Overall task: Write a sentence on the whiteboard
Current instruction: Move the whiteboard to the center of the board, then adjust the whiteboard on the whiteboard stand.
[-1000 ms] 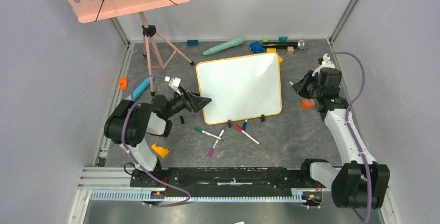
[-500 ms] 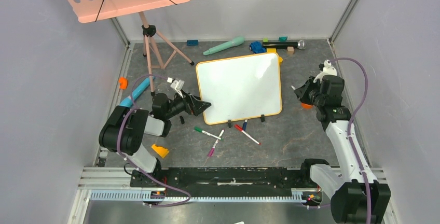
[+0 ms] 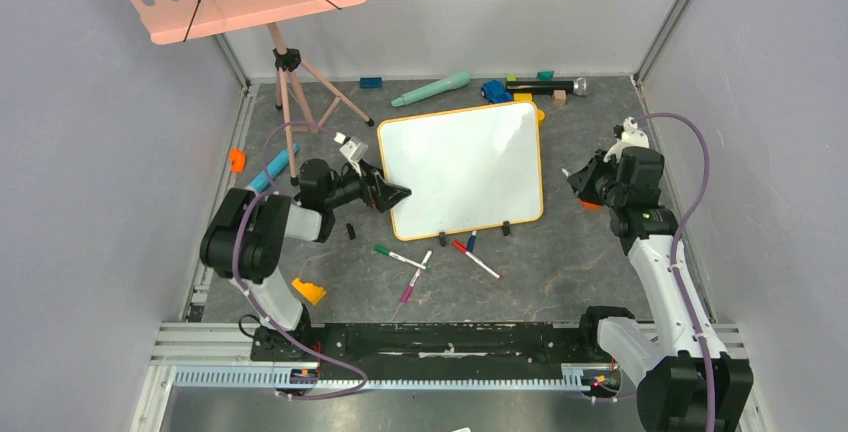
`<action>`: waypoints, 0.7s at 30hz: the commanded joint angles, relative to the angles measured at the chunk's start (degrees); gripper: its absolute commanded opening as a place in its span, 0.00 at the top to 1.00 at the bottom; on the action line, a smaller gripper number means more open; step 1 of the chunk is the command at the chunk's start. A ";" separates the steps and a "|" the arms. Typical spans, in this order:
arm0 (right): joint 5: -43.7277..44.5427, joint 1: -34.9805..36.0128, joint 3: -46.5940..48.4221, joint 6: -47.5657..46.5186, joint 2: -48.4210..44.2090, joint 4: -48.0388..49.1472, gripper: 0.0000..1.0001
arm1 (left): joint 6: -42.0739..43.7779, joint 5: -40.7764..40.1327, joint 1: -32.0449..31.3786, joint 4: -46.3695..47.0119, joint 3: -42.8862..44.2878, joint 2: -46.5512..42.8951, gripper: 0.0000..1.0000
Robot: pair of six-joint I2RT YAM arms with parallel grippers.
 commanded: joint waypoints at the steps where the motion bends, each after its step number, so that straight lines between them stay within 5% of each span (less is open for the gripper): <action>1: 0.50 -0.27 2.02 -0.81 -1.42 0.36 1.00 | -0.80 9.68 2.06 5.67 5.01 7.22 0.00; 5: 0.24 -0.27 2.30 -0.68 -1.56 0.31 1.00 | -7.93 5.86 4.76 25.98 -0.16 10.00 0.00; 12: -0.03 -0.27 2.92 -0.18 -1.77 0.38 1.00 | -22.71 13.98 6.43 29.46 7.06 16.70 0.00; 21: -1.26 -0.27 4.34 0.56 -2.22 0.28 1.00 | -21.70 14.31 6.87 30.43 4.61 14.14 0.00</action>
